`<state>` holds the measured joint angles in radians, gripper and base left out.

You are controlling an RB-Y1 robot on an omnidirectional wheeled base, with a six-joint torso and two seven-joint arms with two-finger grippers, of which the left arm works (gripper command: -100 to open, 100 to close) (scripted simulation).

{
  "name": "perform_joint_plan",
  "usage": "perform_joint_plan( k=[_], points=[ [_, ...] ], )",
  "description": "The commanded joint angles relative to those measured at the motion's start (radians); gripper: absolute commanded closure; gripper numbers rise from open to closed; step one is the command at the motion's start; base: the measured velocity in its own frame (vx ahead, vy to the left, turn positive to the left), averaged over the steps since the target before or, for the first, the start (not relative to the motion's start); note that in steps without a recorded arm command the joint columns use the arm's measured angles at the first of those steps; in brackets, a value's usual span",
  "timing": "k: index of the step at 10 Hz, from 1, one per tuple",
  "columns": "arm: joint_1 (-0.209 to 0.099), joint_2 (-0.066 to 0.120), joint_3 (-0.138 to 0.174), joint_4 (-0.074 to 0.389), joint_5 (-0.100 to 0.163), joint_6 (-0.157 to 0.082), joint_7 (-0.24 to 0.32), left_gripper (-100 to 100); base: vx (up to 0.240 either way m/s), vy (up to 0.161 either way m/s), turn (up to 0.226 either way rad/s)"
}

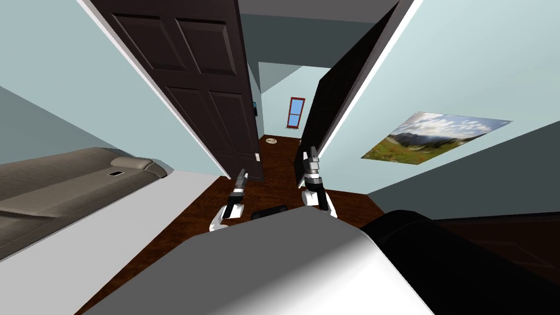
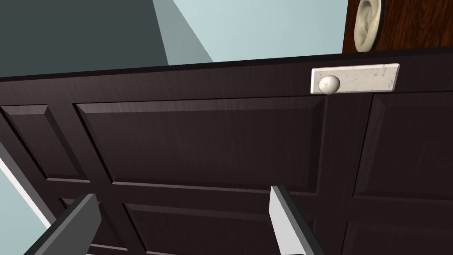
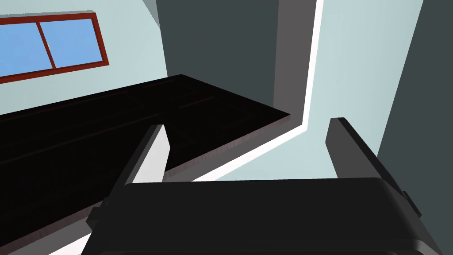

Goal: Push the door open

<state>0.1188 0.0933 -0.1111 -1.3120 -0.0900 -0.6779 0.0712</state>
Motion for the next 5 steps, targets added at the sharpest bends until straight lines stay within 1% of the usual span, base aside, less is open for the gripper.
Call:
perform_joint_plan(
  k=[1,5],
  points=[
    [-0.018,0.001,-0.008,0.039,0.001,-0.003,0.007,-100,0.109,0.014,-0.003],
    [-0.063,0.004,-0.024,0.149,0.005,-0.025,0.022,-100,0.099,0.03,0.0]
  ],
)
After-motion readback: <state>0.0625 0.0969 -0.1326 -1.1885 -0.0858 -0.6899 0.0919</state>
